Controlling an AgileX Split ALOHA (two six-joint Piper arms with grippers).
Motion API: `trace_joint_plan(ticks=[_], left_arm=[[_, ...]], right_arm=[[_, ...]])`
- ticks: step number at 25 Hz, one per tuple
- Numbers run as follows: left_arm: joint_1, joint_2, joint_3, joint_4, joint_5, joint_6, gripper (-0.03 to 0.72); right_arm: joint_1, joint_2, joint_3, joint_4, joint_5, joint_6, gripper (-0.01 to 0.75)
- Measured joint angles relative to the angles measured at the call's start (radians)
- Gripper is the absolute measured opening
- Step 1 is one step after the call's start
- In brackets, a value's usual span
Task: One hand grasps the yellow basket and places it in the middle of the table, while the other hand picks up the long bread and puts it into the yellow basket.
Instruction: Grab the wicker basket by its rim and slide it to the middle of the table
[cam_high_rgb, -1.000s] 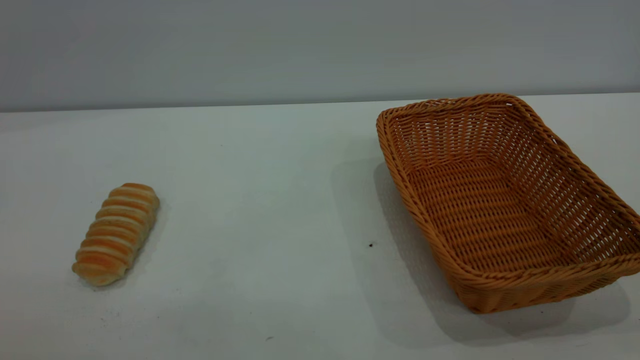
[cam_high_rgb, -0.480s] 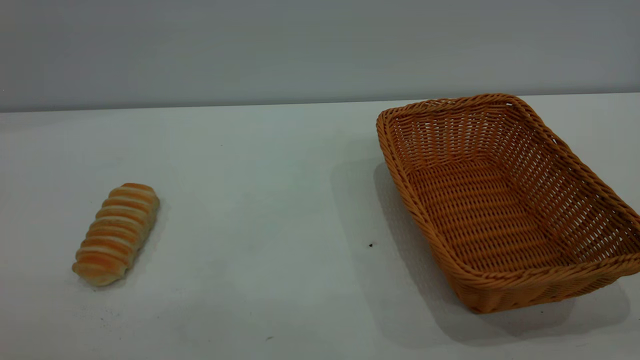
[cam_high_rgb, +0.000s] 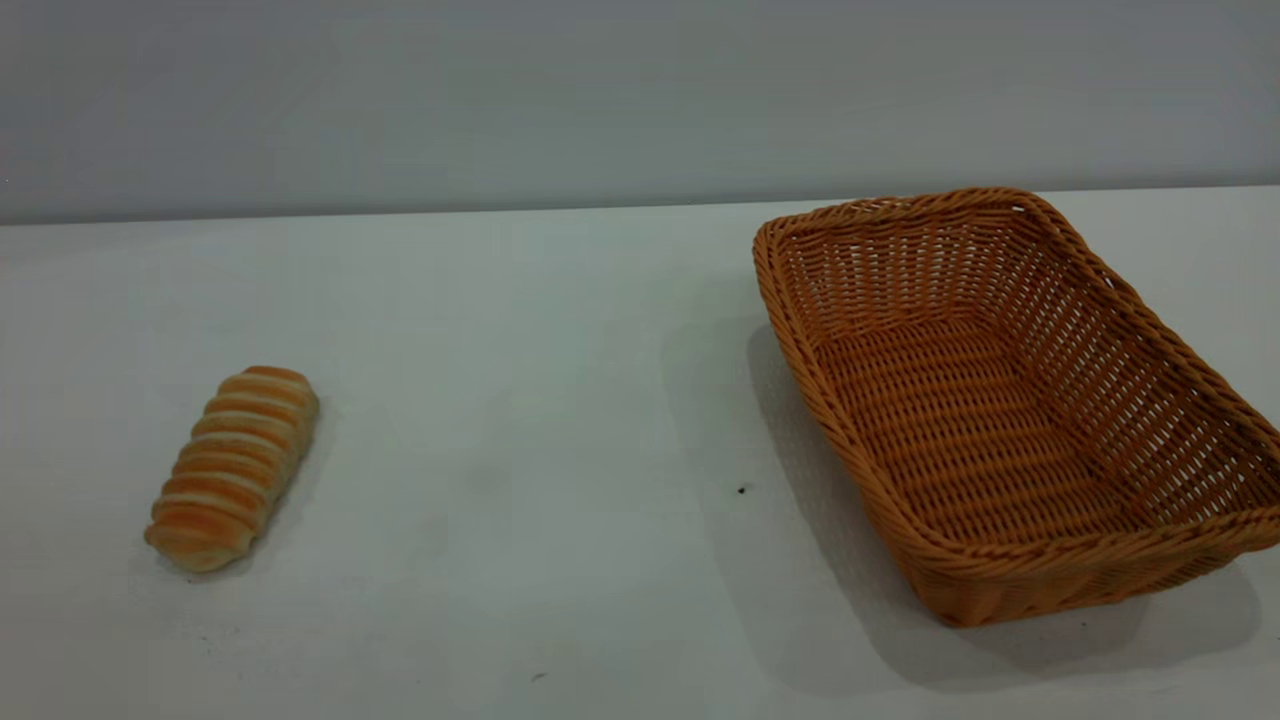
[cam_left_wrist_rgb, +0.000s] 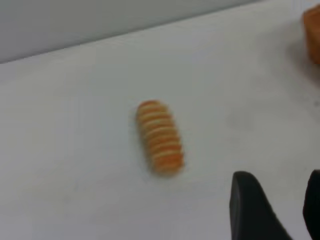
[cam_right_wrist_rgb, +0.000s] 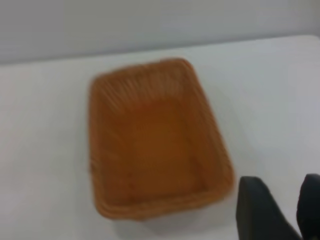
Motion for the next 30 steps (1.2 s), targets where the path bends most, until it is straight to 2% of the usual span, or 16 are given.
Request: trace_joint_plan(ticks=[3,7,12,20,25,30], left_arm=[[0.000,0.194,-0.003,-0.116,-0.114,0.120,0.325],[0.000,0.425,-0.064,-0.258,-0.211,0.330,0.325],[0.000,0.651,-0.219,-0.345,-0.264,0.556,0.325],[0.000,0.938,-0.411,-0.422,-0.410,0.691,0.325],[0.000,1.101,-0.502,-0.590,-0.472,0.823,0.325],[0.000,1.228,-0.570,-0.830,-0.485,1.030,0.325]], right_arm=[[0.000,0.167,0.000,0.089,-0.068,-0.073,0.287],[0.000,0.432,0.000,0.241,-0.107,-0.221,0.374],[0.000,0.721,0.000,0.413,-0.173,-0.302,0.452],[0.000,0.966,0.000,0.563,-0.303,-0.314,0.462],[0.000,1.078,0.000,0.579,-0.347,-0.262,0.463],[0.000,1.182,-0.001,0.582,-0.372,-0.206,0.463]])
